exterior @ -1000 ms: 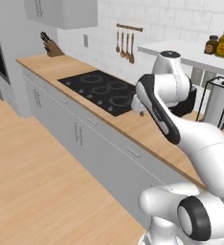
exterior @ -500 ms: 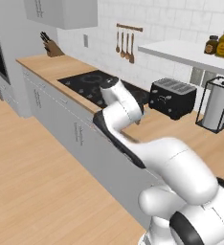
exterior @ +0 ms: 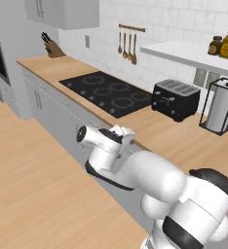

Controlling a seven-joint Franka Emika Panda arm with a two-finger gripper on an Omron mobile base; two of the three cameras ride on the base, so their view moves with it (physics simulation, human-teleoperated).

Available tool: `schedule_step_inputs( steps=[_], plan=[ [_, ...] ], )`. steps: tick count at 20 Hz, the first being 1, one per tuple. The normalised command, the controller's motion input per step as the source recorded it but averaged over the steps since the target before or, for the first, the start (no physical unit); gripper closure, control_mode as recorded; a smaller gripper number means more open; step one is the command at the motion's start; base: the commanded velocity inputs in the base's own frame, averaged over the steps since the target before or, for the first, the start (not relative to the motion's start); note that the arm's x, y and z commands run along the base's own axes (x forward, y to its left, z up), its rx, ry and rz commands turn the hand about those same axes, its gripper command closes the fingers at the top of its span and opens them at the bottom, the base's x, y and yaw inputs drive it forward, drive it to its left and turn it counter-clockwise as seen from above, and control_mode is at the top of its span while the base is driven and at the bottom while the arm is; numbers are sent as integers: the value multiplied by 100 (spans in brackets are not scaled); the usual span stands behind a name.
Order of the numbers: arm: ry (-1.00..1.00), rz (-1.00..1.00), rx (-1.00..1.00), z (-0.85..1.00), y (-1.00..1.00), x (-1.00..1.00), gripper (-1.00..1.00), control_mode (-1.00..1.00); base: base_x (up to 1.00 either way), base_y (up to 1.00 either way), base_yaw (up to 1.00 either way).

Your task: Take a straw from the drawer in front and place it inside the glass cup on the dining counter.

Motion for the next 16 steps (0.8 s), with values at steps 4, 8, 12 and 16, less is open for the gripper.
schedule_step_inputs(
  steps=[4, 8, 12, 16],
  plan=[
    [0, -10, -31, -64, -7, 65, -100, -100, 0, 0, 0],
    [5, -9, -27, -55, -6, 80, -100, -100, 0, 0, 0],
    [1, -6, -27, -43, -6, 66, -100, -100, 0, 0, 0],
    [0, -5, -26, -44, -1, 54, -100, -100, 0, 0, 0]
  ],
)
